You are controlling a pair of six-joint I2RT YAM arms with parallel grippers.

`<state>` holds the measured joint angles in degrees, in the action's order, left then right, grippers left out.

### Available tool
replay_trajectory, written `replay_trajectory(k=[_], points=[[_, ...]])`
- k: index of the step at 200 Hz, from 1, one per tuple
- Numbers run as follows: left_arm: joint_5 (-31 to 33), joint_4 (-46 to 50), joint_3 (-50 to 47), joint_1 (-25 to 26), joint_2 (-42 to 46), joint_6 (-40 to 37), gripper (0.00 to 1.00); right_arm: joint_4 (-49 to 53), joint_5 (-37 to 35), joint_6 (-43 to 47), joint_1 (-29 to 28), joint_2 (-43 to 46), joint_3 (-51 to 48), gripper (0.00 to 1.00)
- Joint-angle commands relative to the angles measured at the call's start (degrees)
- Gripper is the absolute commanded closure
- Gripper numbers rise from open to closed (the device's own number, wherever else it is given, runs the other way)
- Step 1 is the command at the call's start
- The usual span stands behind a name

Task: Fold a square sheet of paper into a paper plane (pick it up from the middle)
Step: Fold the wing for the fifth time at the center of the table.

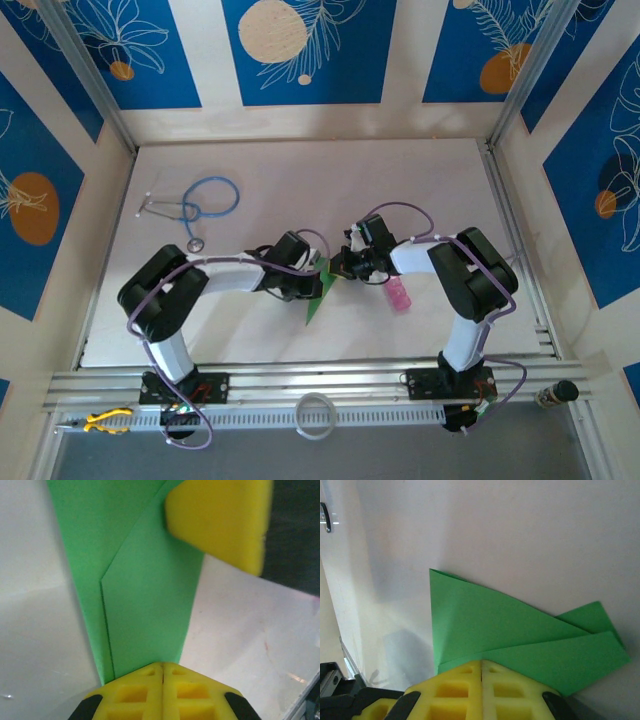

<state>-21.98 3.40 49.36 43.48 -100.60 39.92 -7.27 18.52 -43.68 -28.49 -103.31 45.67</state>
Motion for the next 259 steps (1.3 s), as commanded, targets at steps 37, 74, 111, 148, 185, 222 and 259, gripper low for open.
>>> replay_trajectory(k=[37,74,111,148,185,222,259], points=[[0.49,-3.31,-6.12,-0.27,-0.06,2.27,1.0,2.37,0.24,3.12,0.49,6.88,0.33,0.93],[0.44,-5.05,-7.02,-0.33,-0.45,3.76,1.0,0.26,3.3,2.93,-1.31,7.72,-1.32,0.92],[1.15,-4.63,-6.8,-0.28,-0.04,3.93,1.0,-2.41,2.99,1.11,-3.32,4.36,-4.05,0.93],[1.24,-4.73,-7.01,-0.33,0.05,4.11,1.0,0.37,-1.62,2.11,-1.92,1.79,-3.03,0.94],[0.71,-5.51,-7.61,-0.32,-0.21,4.35,1.0,-0.36,-1.35,2.75,4.43,0.59,0.11,0.94],[0.83,-7.36,-8.73,-0.23,-0.04,5.63,1.0,1.7,-0.64,4.03,8.12,-1.21,4.96,0.94],[2.97,-10.29,-9.8,-0.28,0.49,9.27,1.0,4.76,0.06,4.77,7.32,3.82,6.72,0.91]])
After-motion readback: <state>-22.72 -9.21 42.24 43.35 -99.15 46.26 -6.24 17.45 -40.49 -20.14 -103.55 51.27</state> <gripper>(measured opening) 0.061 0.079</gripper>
